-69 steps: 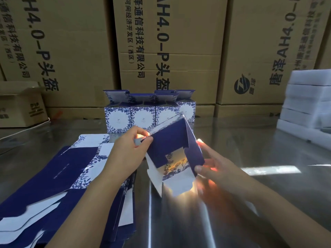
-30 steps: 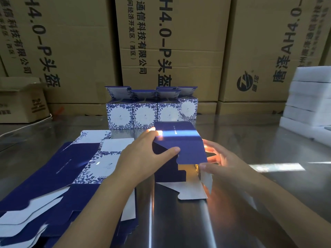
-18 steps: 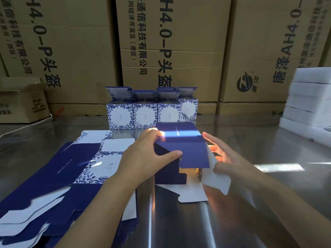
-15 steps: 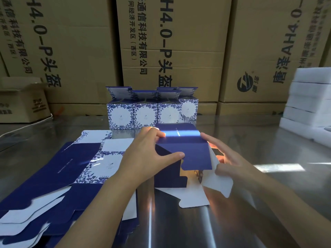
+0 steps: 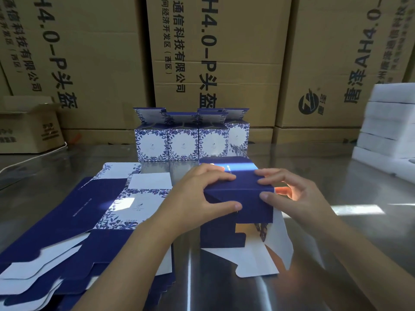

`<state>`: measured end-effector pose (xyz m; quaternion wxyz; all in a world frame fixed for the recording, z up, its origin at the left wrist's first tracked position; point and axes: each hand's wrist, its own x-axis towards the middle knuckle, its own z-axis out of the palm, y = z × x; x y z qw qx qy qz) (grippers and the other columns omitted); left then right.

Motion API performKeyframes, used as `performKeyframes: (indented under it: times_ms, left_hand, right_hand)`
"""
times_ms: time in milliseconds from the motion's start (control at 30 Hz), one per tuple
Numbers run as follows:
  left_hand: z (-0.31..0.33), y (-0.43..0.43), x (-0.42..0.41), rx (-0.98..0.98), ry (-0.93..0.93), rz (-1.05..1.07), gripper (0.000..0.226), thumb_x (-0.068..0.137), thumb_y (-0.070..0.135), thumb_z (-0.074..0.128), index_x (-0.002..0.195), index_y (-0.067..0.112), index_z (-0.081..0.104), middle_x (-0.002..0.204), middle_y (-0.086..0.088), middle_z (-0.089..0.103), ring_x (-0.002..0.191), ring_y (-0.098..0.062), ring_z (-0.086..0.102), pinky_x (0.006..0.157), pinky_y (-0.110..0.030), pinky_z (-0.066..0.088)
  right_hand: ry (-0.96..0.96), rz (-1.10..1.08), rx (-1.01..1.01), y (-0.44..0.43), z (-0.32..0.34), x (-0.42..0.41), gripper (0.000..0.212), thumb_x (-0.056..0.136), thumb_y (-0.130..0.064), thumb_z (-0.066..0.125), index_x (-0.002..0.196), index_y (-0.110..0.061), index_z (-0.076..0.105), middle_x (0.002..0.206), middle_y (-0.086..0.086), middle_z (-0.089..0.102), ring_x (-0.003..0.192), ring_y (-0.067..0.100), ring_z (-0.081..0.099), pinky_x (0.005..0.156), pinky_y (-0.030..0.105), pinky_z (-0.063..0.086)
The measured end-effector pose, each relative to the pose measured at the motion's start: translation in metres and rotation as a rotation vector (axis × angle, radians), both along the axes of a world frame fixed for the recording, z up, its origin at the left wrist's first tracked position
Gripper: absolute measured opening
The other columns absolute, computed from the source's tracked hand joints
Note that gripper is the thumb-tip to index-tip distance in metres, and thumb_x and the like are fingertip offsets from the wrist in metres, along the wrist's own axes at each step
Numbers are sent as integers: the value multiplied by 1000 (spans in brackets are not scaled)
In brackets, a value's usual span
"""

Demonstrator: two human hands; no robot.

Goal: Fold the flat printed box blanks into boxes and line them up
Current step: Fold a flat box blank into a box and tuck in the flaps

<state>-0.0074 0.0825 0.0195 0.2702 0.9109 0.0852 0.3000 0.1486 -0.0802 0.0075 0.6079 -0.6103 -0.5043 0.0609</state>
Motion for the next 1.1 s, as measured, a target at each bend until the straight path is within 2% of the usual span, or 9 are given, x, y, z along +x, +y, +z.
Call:
performKeyframes:
  times_ms: [100, 233, 500, 633, 767, 833, 933, 1033, 1100]
  left_hand:
    - [-2, -1, 3, 27, -20, 34, 48, 70, 49, 76, 115, 44, 62, 116, 37, 45, 114, 14, 39, 94, -4, 29]
    - [-3, -2, 5, 61, -43, 59, 49, 71, 48, 75, 118, 42, 62, 110, 42, 43, 114, 14, 37, 95, -1, 24]
    - [-4, 1, 6, 113, -63, 98, 48, 71, 51, 73, 117, 46, 61, 105, 47, 39, 112, 17, 36, 88, 4, 21]
    - [-3, 9, 1, 105, -58, 128, 46, 72, 50, 73, 116, 47, 61, 110, 40, 45, 117, 13, 39, 95, -12, 32]
    - [-2, 16, -2, 76, -42, 116, 46, 72, 48, 75, 116, 45, 62, 118, 30, 50, 122, 6, 41, 103, -22, 35]
    - [-1, 19, -2, 79, -34, 120, 46, 72, 47, 75, 117, 43, 62, 118, 29, 49, 122, 4, 41, 102, -23, 35]
    - [-1, 24, -4, 69, -27, 143, 47, 72, 48, 74, 118, 43, 62, 113, 31, 47, 117, 6, 40, 97, -20, 34]
    - [-1, 27, -5, 64, -28, 150, 47, 73, 48, 74, 118, 44, 61, 110, 32, 46, 110, 10, 38, 94, -19, 33]
    - [-2, 25, -3, 88, -29, 153, 47, 74, 49, 73, 119, 43, 61, 112, 30, 47, 114, 9, 39, 95, -19, 34]
  right_hand:
    - [-2, -63, 26, -1, 2, -2, 26, 76, -7, 74, 75, -33, 74, 102, -18, 70, 107, 3, 58, 85, 35, 48]
    - [-65, -100, 0, -3, 4, -3, 25, 76, -8, 74, 77, -33, 73, 99, -23, 70, 107, 2, 56, 85, 33, 48]
    - [-239, -178, -18, -6, 15, -5, 16, 65, -34, 73, 75, -46, 73, 90, -22, 68, 99, -2, 53, 72, 4, 41]
    - [-583, -293, -73, 1, 24, -13, 18, 71, -20, 80, 84, -30, 76, 78, -18, 65, 84, 5, 56, 70, 6, 39]
    - [-830, -311, -230, 8, 38, -16, 14, 76, -25, 77, 90, -19, 76, 84, -10, 63, 81, 5, 51, 68, 22, 40]
    - [-817, -257, -279, 11, 46, -13, 12, 77, -29, 75, 88, -24, 74, 83, -19, 57, 83, -1, 49, 70, 16, 37]
    - [-594, -149, -290, 20, 48, -10, 13, 74, -28, 78, 81, -36, 70, 92, -22, 64, 95, -7, 53, 77, 7, 36]
    - [-285, -88, -257, 24, 40, -10, 15, 70, -25, 80, 79, -36, 74, 97, -23, 69, 100, -10, 58, 88, 20, 45]
    - [-242, -122, -263, 23, 35, -11, 15, 69, -27, 80, 80, -35, 74, 98, -26, 69, 100, -9, 58, 88, 28, 49]
